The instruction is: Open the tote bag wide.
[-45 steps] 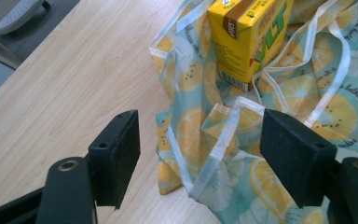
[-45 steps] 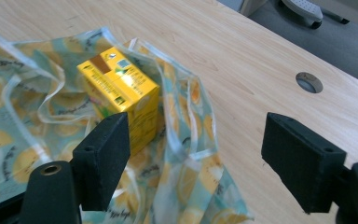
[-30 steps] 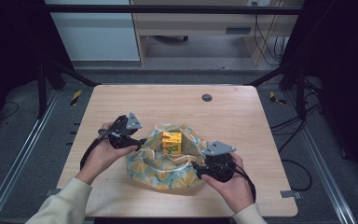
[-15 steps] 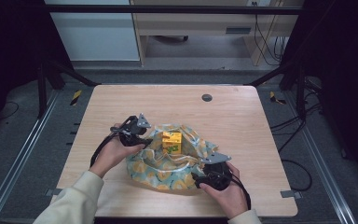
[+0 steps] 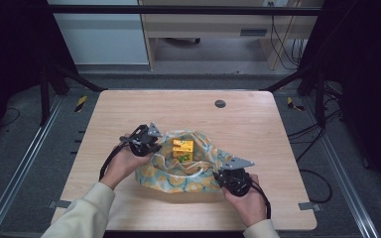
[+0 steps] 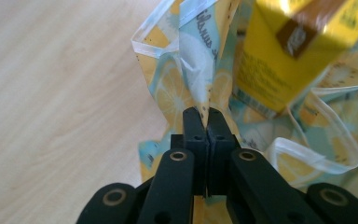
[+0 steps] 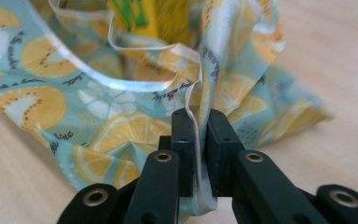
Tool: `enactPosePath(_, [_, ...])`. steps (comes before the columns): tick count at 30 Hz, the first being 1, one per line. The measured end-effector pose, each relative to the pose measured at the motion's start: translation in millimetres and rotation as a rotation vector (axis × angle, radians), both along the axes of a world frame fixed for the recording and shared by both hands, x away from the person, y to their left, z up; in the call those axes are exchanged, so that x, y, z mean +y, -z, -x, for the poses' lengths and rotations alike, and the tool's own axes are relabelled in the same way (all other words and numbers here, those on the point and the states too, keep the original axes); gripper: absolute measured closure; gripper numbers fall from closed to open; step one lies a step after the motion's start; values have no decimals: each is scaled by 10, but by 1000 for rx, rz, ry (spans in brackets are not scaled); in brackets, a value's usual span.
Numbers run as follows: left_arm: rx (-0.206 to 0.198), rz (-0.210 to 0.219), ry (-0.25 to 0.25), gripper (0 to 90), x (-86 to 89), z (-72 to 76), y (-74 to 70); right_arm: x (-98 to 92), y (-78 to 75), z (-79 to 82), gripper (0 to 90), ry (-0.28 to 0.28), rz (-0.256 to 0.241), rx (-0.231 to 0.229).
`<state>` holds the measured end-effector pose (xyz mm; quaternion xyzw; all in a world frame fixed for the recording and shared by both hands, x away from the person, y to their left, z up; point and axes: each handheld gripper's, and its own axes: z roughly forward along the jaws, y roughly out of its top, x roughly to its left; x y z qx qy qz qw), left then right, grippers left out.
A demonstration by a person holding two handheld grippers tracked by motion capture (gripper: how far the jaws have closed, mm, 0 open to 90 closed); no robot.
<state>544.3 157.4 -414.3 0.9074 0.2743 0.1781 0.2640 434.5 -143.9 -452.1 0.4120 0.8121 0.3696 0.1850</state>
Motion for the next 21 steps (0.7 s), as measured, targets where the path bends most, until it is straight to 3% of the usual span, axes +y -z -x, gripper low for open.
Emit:
enactPosePath(3, [-32,22,-25,896,0,-26,-84,-86,-86,-73,843,15,-19,-44])
enactPosePath(5, [-28,23,-39,895,4,-66,-98,-140,-100,-132,843,24,-24,-57])
enactPosePath(10, [-5,6,-62,893,-32,-138,-5,-207,-5,-251,842,37,-11,-43])
enactPosePath(21, [26,-33,-59,892,-61,-101,218,-243,146,-294,825,23,16,20])
